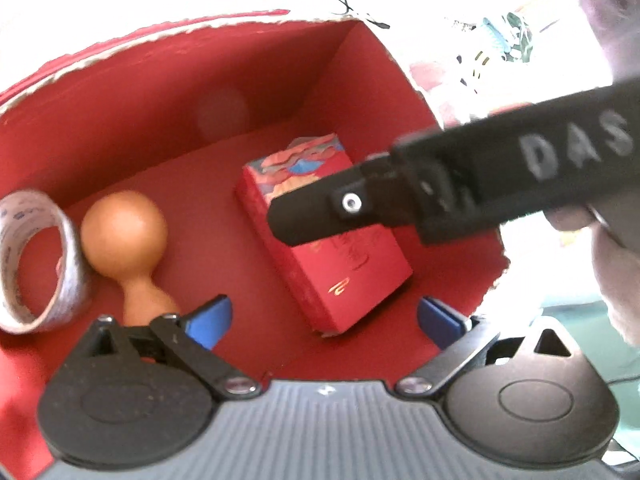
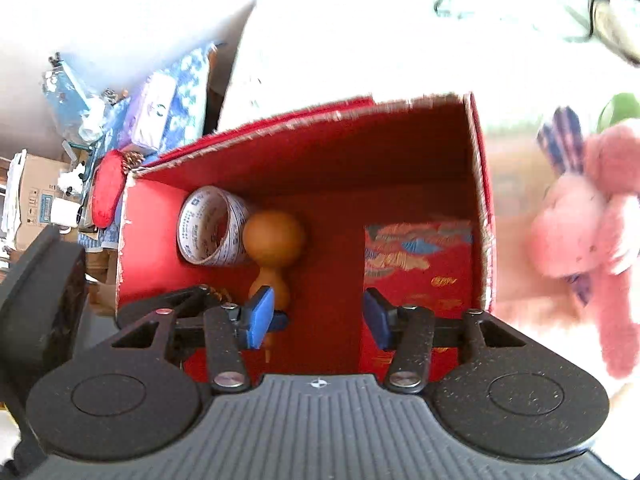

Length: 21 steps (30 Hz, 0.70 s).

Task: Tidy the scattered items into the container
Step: 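Raise the right gripper out of the red box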

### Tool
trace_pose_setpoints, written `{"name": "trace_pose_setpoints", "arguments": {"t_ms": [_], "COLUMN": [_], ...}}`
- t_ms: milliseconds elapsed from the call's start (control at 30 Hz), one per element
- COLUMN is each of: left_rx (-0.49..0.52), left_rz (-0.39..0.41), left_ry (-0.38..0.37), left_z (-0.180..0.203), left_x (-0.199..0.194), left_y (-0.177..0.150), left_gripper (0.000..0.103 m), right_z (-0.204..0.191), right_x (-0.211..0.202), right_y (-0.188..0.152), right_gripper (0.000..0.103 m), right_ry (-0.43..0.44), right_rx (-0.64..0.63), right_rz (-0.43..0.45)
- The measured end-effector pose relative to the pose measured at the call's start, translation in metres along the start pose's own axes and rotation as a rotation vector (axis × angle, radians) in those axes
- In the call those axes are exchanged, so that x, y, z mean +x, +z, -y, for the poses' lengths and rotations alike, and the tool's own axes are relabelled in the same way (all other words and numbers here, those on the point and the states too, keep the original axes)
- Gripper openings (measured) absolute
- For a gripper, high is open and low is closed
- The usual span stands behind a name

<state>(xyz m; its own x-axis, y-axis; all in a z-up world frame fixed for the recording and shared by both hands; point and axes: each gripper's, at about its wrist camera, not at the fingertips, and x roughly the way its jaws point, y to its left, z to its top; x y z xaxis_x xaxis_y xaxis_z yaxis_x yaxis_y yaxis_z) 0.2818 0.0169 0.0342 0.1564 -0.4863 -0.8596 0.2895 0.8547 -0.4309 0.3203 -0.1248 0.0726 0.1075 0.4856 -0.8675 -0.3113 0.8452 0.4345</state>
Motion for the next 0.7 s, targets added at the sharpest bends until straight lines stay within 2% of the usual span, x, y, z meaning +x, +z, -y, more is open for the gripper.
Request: {"name": "trace_pose_setpoints", "arguments": {"t_ms": [133,333,567,700], "left_rx": [-0.008,-0.064,-0.129,-0.152], "left_rz": [0.031,0.116,0.191,0.244], "left_ry": [0.016,0.131,0.322,0.462], "left_z": [0.01,0.022,0.02,0.028], "left_x": [0.004,-0.003,-0.024,-0.029], "left_y": [0.004,-0.001,-0.028,-0.034], "left_gripper": [0.098,0.098,0.099,0.1], "right_z": [-0.001,0.009,0.013,0.007], "right_x": [-0.012,-0.018,-0.026,-0.025], "right_y": [-0.01,-0.024,-0.039,-0.046], "right_gripper": [0.053,0.05,0.05,0.05], "right_ry": [-0.077,-0.09,-0.083,-0.083], "right_rx": [-0.067,-0.035,-0.049,-0.073], "right_rz": [0.1,0.186,0.23,0.257]}}
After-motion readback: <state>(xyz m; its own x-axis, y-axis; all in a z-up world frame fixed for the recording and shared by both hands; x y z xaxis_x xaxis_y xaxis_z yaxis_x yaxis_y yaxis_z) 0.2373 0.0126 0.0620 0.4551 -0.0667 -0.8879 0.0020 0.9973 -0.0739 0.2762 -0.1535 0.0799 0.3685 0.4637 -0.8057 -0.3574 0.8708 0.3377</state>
